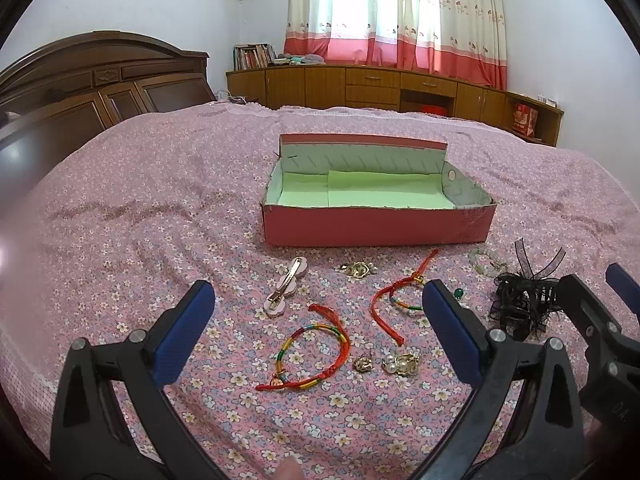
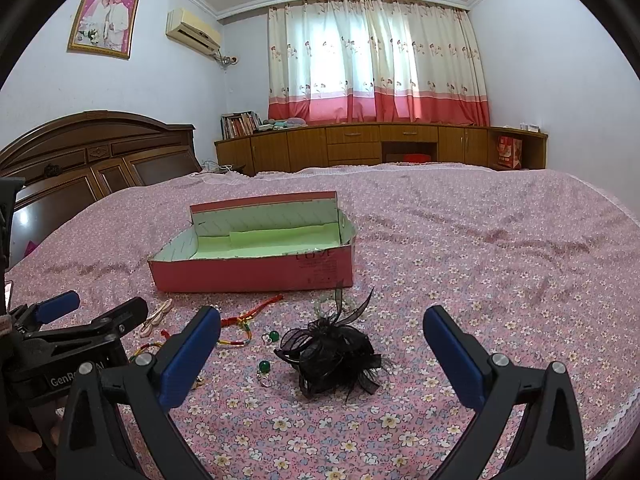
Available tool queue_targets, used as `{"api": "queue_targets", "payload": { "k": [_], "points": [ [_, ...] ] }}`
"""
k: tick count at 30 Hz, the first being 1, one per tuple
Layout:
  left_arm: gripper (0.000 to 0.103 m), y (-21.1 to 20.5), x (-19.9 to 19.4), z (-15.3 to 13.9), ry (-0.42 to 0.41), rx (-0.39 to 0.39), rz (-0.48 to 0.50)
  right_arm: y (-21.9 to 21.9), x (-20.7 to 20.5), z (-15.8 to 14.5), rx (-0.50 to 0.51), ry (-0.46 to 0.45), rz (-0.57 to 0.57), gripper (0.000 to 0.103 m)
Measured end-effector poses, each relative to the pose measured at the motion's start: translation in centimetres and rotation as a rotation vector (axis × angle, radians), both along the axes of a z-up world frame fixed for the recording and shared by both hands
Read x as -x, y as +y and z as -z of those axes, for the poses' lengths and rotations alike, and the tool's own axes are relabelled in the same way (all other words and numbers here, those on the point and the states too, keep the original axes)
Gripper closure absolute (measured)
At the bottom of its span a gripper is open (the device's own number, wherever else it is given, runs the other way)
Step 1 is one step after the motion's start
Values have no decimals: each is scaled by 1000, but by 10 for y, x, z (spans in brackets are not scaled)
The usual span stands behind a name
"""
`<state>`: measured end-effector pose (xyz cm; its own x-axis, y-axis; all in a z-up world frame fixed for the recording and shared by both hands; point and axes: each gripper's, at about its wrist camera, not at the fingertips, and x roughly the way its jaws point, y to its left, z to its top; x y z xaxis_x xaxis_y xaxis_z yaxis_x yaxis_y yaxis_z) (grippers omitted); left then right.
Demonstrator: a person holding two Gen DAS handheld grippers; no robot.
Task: Organize jewelry
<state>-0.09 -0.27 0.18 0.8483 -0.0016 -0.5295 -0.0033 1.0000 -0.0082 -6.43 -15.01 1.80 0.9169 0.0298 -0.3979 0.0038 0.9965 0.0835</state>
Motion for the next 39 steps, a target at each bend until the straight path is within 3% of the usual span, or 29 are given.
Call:
{"api": "queue_targets", "payload": {
  "k": [39],
  "points": [
    [6,7,2,-1,-4,6,-3,0,1,0,2,-2,1,0]
  ]
}}
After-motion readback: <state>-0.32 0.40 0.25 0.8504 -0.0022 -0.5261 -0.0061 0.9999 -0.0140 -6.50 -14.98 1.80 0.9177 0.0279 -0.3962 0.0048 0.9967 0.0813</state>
